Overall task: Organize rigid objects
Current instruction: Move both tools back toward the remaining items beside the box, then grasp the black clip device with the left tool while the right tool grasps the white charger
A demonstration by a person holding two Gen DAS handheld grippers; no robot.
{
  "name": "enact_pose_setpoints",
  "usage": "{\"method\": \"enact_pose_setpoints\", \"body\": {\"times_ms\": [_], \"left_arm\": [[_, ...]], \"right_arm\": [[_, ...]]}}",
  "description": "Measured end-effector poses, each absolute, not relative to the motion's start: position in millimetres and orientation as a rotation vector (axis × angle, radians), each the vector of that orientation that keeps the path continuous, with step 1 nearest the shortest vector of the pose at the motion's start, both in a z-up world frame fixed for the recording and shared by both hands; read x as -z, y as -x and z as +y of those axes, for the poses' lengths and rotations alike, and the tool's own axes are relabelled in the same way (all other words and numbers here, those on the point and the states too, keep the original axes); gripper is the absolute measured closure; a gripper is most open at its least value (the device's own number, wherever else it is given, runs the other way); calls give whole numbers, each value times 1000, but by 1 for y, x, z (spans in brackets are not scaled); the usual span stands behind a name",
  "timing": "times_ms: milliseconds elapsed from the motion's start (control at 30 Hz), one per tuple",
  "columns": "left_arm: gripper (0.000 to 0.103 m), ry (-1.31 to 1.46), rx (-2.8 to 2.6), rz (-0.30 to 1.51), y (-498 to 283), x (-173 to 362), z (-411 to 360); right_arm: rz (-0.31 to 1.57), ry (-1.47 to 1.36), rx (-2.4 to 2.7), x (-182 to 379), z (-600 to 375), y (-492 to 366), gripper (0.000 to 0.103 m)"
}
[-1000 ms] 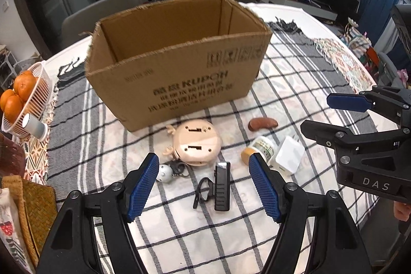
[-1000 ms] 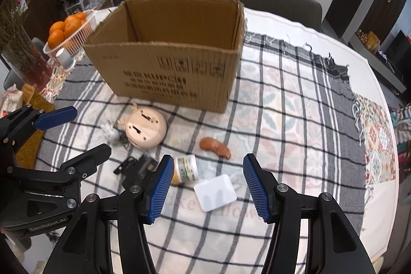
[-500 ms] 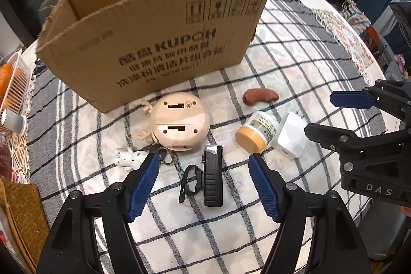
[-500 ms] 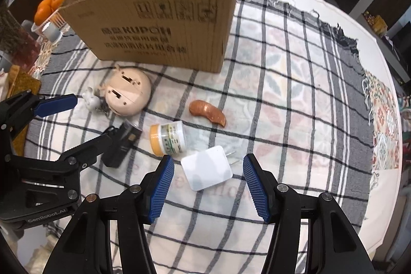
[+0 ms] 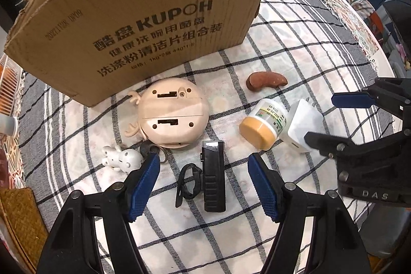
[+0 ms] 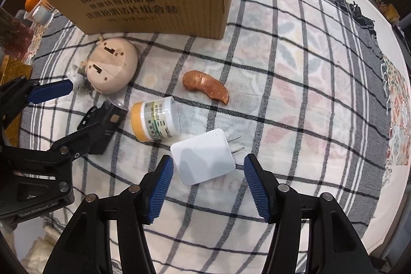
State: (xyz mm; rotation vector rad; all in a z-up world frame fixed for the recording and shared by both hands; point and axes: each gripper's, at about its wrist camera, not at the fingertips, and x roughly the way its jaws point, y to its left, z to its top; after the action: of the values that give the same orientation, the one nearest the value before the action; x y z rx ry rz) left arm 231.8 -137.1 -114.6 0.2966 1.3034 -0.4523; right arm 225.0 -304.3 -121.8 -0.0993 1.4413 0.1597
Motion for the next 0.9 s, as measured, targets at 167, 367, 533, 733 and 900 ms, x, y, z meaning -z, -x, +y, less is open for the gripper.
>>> {"method": "enact_pose_setpoints", "body": {"times_ms": [167, 367, 533, 733, 900], "left_arm": [[34, -300, 455, 1325, -233, 122, -137], [35, -289, 455, 1353, -238, 131, -140], [41, -268, 452, 1381, -243, 139, -142], [50, -239, 449, 1413, -246, 149, -147], [61, -243, 424, 1413, -245, 153, -148]], "right_arm": [[1452, 99, -174, 129, -303, -224, 35], [1476, 96, -175, 141, -301, -225, 35], [1496, 81, -173, 154, -298, -227, 35], [1496, 61, -172, 166, -301, -231, 35], [1483, 65, -166, 172, -297, -228, 35]]}}
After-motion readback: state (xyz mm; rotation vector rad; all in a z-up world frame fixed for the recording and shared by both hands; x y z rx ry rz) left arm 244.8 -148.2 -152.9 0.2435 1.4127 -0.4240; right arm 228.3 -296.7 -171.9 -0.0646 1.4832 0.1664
